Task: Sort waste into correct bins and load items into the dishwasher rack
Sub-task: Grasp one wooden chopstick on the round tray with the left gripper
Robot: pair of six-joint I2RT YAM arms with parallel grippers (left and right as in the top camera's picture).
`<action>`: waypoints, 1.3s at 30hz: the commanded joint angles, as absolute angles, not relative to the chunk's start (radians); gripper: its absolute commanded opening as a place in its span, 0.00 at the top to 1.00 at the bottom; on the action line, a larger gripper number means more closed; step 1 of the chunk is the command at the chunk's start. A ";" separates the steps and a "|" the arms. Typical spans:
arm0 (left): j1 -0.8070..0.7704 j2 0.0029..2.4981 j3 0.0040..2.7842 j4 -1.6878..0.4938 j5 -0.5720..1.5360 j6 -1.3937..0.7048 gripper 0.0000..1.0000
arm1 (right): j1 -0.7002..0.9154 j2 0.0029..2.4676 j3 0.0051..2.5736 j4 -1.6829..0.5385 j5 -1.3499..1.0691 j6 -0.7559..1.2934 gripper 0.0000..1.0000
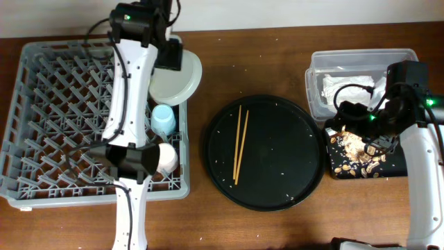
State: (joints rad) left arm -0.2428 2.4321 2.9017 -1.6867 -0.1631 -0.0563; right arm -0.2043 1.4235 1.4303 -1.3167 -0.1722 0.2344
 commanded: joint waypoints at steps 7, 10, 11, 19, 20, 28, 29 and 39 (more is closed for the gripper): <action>-0.297 2.275 3.020 -1.684 -0.017 -0.010 0.16 | -0.088 1.111 1.567 -1.348 -0.225 0.126 0.02; -0.300 2.259 3.009 -1.688 0.090 -0.010 0.16 | -0.084 1.113 1.567 -1.340 -0.225 0.203 0.02; -0.303 2.259 2.988 -1.688 0.134 -0.010 0.17 | -0.085 1.124 1.567 -1.341 -0.225 0.203 0.02; -0.538 2.259 2.298 -1.467 0.149 -0.032 0.38 | -0.085 1.277 1.567 -1.367 -0.225 0.198 0.01; -0.555 2.259 2.208 -1.399 0.149 -0.056 0.38 | -0.085 1.292 1.567 -1.379 -0.225 0.194 0.02; -0.619 2.260 1.827 -1.023 -0.030 -0.189 0.53 | -0.085 1.338 1.567 -1.392 -0.234 0.196 0.01; -0.619 2.261 1.811 -1.006 -0.030 -0.189 0.56 | -0.085 1.338 1.567 -1.393 -0.234 0.196 0.01; -0.623 2.260 1.832 -1.003 0.055 -0.135 0.68 | -0.085 1.338 1.567 -1.379 -0.237 0.196 0.01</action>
